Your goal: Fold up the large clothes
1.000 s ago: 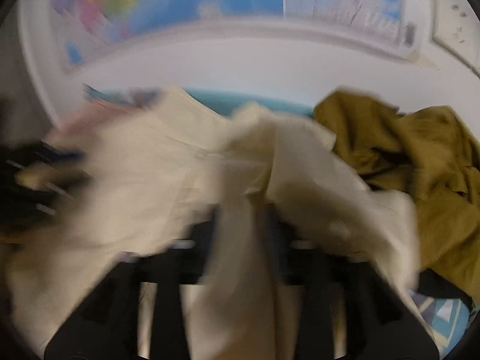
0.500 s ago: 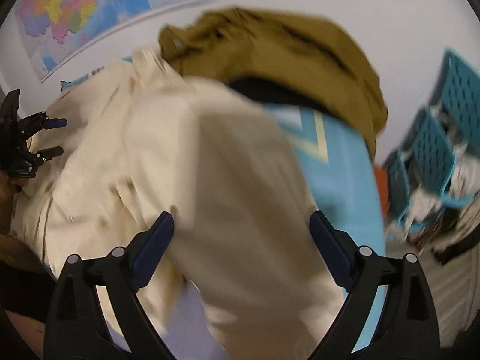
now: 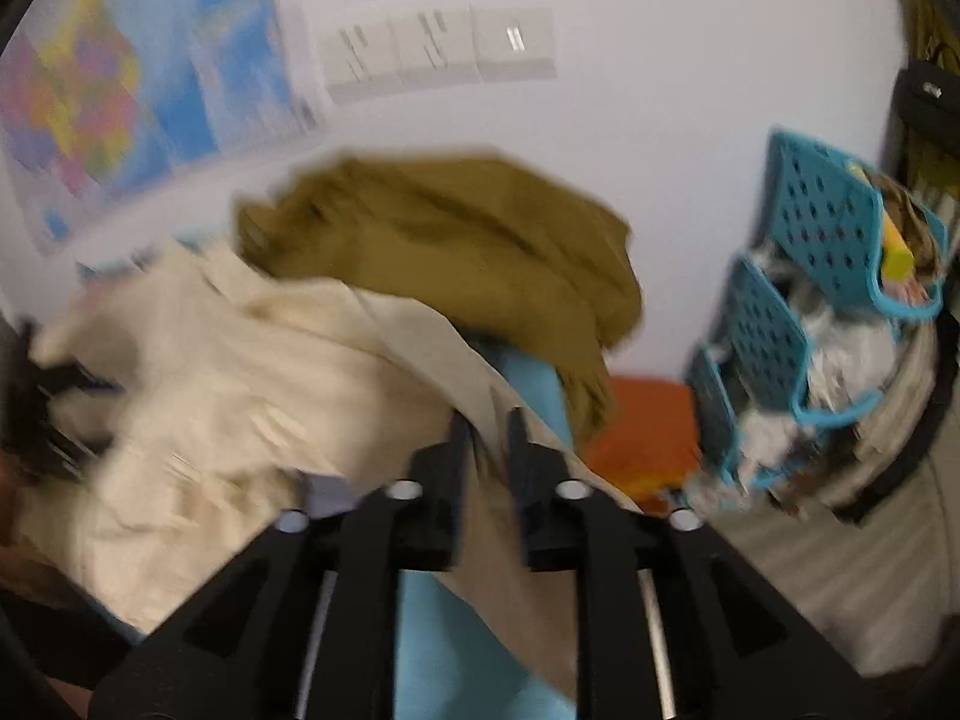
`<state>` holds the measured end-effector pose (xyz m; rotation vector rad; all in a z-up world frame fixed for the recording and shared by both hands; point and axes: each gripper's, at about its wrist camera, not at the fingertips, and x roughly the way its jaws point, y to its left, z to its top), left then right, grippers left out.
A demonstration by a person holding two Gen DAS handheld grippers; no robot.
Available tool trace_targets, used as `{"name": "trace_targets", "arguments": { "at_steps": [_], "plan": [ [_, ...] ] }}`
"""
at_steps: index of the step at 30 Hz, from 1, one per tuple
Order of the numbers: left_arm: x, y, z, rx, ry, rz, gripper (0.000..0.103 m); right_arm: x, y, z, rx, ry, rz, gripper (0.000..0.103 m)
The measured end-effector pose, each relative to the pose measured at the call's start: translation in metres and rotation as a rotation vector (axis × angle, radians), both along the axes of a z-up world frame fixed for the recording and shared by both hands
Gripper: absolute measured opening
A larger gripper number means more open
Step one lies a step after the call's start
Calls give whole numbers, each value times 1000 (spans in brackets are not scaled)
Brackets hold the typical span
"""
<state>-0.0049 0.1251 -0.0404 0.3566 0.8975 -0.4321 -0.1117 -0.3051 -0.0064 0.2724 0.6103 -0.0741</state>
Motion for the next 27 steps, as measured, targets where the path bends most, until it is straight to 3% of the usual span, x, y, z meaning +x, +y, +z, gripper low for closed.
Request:
{"name": "trace_targets", "arguments": {
  "at_steps": [2,6,9,12,13,15,17,18,20,23,27],
  "plan": [
    [9,-3,10,-11,-21,11,68,0,1,-19,57,16,23,73],
    [33,-16,37,-39,-83,50,68,-13,-9,-42,58,-13,-45,81],
    [55,-30,50,-77,-106,60,68,-21,-31,-68,173,4,-56,88],
    [77,-45,54,-119,-87,74,68,-21,-51,-93,218,33,-109,88],
    [90,-52,53,-137,-68,75,66,-19,-55,-101,247,38,-104,87],
    [108,-66,46,-144,-45,87,62,-14,-59,-111,299,34,-73,59],
    [125,-74,39,-142,-16,107,58,-12,-62,-116,297,43,-87,10],
    [132,-76,36,-152,-15,108,55,-15,-64,-113,317,11,-67,2],
    [148,-78,32,-184,16,121,50,-27,-67,-96,295,-32,-104,2],
    [166,-85,27,-196,24,139,45,-55,-69,-51,293,-167,-97,2],
    [185,-92,24,-221,28,172,44,-97,-46,34,200,-346,-6,2]
  ]
}}
